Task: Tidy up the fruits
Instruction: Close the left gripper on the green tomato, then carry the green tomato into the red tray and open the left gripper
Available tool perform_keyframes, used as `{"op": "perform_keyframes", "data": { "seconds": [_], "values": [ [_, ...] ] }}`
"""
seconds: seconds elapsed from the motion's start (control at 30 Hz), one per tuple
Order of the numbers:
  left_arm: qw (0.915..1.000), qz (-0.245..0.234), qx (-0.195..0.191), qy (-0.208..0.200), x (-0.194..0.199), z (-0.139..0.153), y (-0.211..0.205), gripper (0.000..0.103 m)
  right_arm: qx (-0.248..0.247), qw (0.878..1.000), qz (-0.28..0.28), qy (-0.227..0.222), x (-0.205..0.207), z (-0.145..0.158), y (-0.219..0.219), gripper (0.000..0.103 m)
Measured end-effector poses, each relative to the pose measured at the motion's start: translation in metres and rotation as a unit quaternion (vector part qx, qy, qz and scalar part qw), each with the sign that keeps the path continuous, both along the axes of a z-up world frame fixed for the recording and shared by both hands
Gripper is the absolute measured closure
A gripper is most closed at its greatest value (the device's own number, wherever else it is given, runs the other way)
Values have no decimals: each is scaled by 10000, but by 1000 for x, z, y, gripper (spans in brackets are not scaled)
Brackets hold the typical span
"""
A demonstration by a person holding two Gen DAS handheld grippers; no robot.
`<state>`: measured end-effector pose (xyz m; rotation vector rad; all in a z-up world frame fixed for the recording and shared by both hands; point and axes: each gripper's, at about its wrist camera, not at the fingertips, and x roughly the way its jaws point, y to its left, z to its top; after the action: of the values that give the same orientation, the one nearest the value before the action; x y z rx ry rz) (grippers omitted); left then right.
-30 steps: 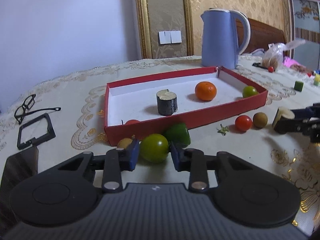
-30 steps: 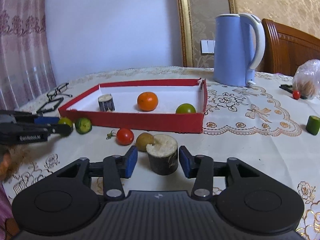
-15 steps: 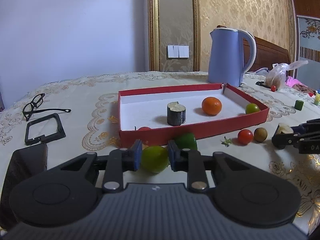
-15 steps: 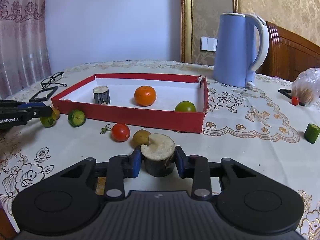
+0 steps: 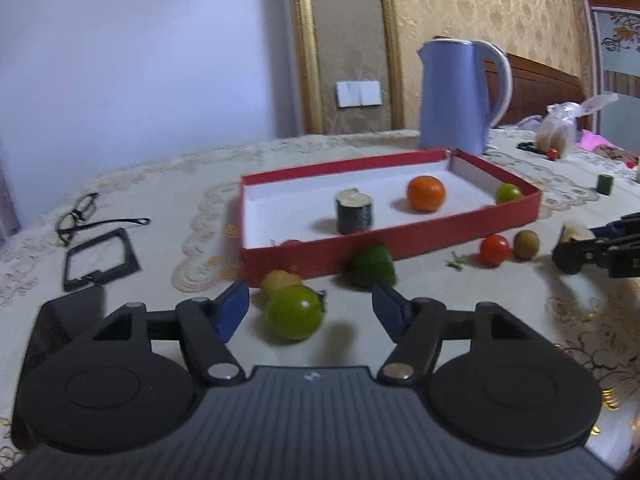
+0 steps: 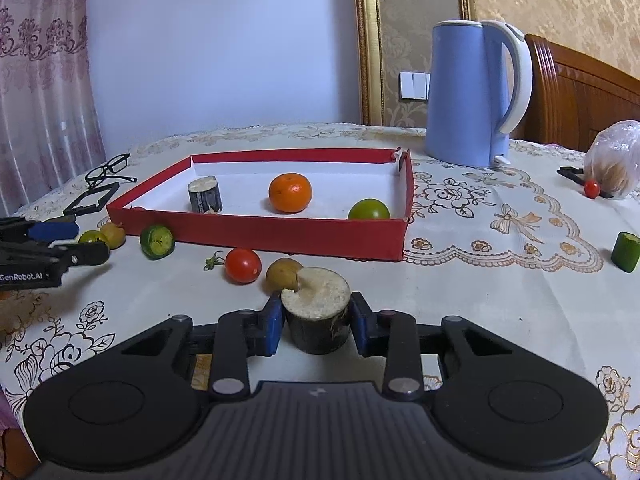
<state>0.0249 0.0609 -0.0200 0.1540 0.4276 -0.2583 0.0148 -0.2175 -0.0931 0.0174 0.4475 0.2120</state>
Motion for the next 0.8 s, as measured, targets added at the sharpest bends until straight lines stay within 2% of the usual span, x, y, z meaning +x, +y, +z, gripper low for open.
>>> {"op": "perform_keyframes", "data": {
  "seconds": [0.1, 0.17, 0.37, 0.63, 0.8],
  "values": [
    [9997, 66, 211, 137, 5, -2, -8, 55, 4, 10000, 6, -1, 0, 0, 0, 69],
    [9994, 71, 299, 179, 6, -3, -10, 73, 47, 10000, 10, 9, 1, 0, -1, 69],
    [9998, 88, 67, 181, 3, -3, 0, 74, 165, 9999, 20, 19, 1, -1, -4, 69],
    [9992, -20, -20, -410, -14, 21, -8, 74, 195, 9998, 31, -36, -2, 0, -4, 69],
    [9987, 109, 70, -499, 4, 33, -17, 74, 225, 9997, 58, -49, -3, 0, -5, 69]
  ]
}}
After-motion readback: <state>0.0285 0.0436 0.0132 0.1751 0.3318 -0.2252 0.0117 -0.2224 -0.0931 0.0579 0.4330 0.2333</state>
